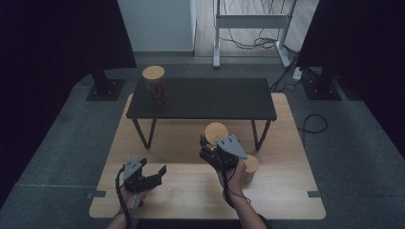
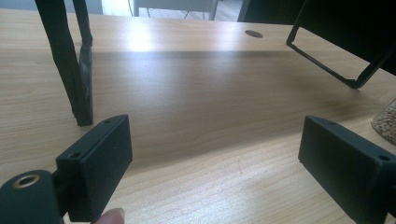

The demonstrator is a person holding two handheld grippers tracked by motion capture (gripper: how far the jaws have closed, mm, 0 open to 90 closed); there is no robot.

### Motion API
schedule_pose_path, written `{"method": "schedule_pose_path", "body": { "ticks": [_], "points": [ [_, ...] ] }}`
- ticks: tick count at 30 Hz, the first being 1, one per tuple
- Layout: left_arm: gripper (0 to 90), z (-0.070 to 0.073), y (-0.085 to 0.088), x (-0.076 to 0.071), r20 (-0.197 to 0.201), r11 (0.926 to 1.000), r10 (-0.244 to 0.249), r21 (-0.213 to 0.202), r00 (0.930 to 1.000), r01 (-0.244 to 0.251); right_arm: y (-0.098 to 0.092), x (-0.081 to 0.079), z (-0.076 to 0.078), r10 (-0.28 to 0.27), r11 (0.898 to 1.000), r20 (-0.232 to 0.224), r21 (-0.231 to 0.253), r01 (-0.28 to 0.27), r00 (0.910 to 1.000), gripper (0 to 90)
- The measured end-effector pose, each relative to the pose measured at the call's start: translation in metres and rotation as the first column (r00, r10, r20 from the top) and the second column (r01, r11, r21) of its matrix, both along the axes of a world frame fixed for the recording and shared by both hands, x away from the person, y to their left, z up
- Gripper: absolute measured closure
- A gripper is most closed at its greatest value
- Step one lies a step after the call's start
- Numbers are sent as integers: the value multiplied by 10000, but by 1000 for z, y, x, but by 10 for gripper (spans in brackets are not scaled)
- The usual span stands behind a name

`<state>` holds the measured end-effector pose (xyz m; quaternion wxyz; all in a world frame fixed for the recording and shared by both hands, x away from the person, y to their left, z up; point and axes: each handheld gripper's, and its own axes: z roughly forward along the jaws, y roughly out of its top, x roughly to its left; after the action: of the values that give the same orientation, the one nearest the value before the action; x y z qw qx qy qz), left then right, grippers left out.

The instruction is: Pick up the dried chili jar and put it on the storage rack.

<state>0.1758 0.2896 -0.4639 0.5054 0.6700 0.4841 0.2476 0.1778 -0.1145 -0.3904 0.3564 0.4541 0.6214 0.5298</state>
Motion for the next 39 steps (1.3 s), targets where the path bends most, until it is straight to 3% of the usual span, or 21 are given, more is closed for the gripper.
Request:
{"method": "schedule_pose_path", "body": {
  "ticks": [25, 39],
  "points": [
    [94, 1, 3, 0, 24, 9999, 74, -96, 10000, -74, 3, 10, 18, -43, 10000, 163, -17, 43, 9999, 256],
    [95, 2, 4, -4, 246, 9996, 183, -232, 9995, -177, 5, 22, 28, -103, 9999, 270, -34, 104, 9996, 256]
  ]
}}
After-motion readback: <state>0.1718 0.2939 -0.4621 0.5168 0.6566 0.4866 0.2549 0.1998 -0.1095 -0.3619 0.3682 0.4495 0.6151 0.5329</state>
